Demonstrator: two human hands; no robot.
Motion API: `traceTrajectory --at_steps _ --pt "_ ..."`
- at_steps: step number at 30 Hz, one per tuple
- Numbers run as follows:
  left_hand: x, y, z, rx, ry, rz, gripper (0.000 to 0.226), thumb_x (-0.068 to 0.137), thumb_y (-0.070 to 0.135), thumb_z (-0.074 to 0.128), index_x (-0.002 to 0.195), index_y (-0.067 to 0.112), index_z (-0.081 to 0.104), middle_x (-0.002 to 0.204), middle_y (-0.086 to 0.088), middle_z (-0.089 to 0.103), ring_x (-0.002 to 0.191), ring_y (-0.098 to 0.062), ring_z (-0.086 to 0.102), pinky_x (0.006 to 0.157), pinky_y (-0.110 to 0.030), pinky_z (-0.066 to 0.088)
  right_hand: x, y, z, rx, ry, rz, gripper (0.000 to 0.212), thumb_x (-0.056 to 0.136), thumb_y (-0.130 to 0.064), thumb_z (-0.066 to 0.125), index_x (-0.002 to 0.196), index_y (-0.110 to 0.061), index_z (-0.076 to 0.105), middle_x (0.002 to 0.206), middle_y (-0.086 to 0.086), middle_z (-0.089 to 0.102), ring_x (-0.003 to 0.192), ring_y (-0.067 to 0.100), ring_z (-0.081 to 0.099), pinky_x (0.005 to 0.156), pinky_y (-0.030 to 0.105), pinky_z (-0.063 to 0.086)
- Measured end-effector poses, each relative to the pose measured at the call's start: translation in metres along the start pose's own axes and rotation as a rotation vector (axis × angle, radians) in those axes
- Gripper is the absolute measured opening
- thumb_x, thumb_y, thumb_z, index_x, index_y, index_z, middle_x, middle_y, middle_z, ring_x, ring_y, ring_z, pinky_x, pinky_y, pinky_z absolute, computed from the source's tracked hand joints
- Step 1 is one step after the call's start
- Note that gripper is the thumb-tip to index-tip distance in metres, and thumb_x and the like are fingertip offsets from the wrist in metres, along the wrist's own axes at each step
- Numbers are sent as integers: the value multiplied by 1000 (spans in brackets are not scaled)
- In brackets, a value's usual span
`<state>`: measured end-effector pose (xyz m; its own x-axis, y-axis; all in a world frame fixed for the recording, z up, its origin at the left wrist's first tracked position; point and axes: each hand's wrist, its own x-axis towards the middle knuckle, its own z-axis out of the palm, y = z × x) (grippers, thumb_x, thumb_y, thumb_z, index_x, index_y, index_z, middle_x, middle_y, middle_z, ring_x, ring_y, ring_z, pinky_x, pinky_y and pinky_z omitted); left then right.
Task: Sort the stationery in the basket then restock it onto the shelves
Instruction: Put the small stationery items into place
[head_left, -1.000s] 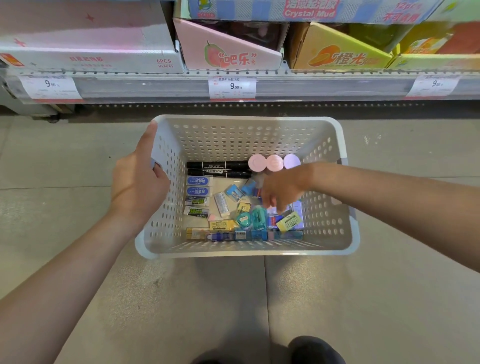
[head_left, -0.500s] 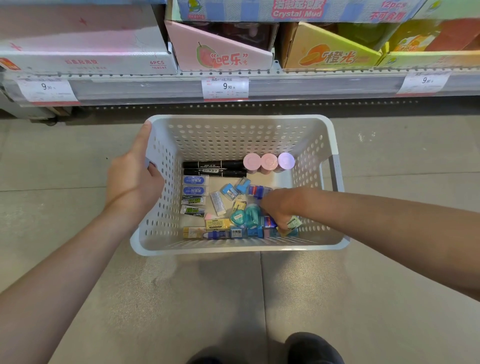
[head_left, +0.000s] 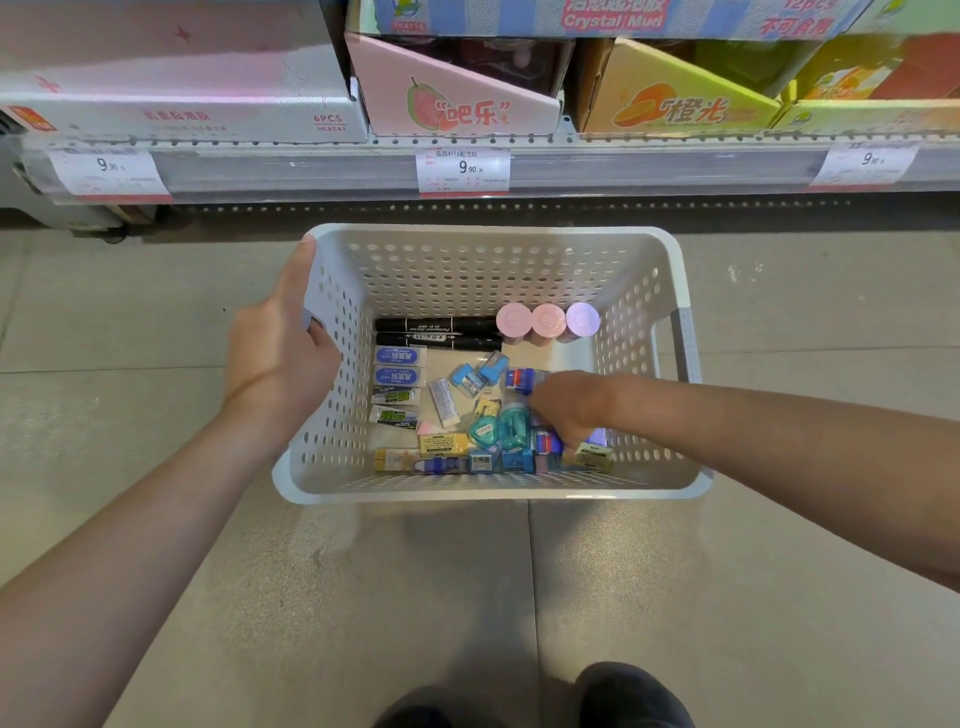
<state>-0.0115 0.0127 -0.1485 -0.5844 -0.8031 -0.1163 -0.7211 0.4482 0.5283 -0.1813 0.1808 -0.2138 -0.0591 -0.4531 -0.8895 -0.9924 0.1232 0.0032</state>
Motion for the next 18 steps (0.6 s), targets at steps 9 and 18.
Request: traceTrajectory --at_steps 9,18 --pt "-1 -1 -1 -18 -1 34 71 90 -2 40 151 29 22 59 -6 42 52 -20 40 51 -30 35 -4 3 -18 -6 -247 -87 48 86 -21 67 130 -8 53 106 7 53 98 25 54 96 35 47" --pt "0 -1 1 -7 2 27 71 90 -1 40 152 30 21 59 -3 39 51 -16 38 48 -30 35 -24 21 -36 4 -235 49 44 87 -28 66 125 -7 57 111 4 58 91 19 51 84 30 48"
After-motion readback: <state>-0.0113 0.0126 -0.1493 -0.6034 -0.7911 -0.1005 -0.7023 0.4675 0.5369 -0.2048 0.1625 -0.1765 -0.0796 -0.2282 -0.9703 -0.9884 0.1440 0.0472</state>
